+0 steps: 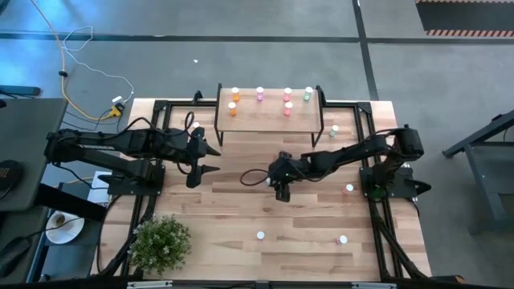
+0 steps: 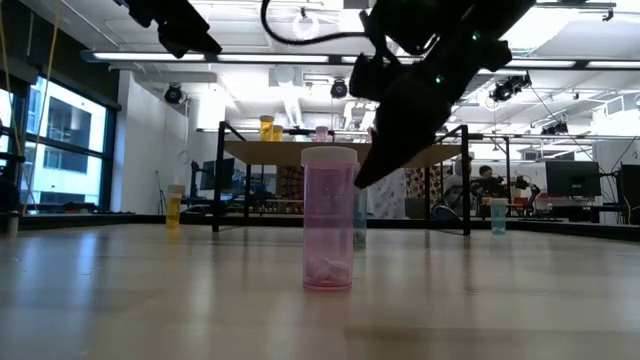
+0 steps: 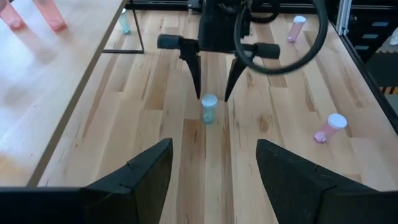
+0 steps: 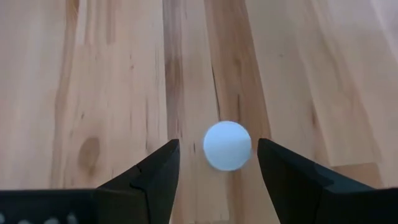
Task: Pick and place medicine bottles onto shelf by color
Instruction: Put the bottom blue pill bottle on the shelf aligned with the other blue pill bottle
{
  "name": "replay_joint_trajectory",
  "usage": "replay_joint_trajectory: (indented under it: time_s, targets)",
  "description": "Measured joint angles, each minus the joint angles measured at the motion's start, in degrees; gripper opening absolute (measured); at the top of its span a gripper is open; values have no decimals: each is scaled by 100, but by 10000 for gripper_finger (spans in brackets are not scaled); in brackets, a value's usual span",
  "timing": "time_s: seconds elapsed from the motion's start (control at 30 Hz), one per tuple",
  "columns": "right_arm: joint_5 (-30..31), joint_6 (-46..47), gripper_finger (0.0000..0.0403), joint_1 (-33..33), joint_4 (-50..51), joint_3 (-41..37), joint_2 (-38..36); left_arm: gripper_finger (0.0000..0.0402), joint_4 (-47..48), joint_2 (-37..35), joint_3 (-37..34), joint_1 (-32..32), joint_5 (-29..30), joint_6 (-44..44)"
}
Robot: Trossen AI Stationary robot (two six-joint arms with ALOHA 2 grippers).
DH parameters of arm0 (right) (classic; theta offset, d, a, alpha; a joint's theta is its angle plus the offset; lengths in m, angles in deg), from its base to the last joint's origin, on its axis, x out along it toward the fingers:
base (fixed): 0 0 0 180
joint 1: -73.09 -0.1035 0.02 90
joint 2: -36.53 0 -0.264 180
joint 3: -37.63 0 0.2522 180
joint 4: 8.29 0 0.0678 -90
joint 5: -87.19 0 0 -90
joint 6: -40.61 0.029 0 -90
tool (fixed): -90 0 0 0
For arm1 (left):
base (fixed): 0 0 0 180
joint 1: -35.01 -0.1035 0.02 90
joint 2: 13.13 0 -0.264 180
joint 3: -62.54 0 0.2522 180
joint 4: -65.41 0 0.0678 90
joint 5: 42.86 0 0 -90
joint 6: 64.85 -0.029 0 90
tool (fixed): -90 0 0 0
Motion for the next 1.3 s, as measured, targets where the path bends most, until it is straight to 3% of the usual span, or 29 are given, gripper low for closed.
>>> replay_joint_trajectory:
  time_s: [0.43,0.83,1.3]
  targets:
    - [20,-15,207,0,-380,0,307,223,8,0,0,0,-1,-2]
    - [18,45,117,0,-352,0,307,223,39,0,0,0,0,-2]
    - [-31,46,106,38,-18,-2,-105,223,92,0,0,0,-2,1]
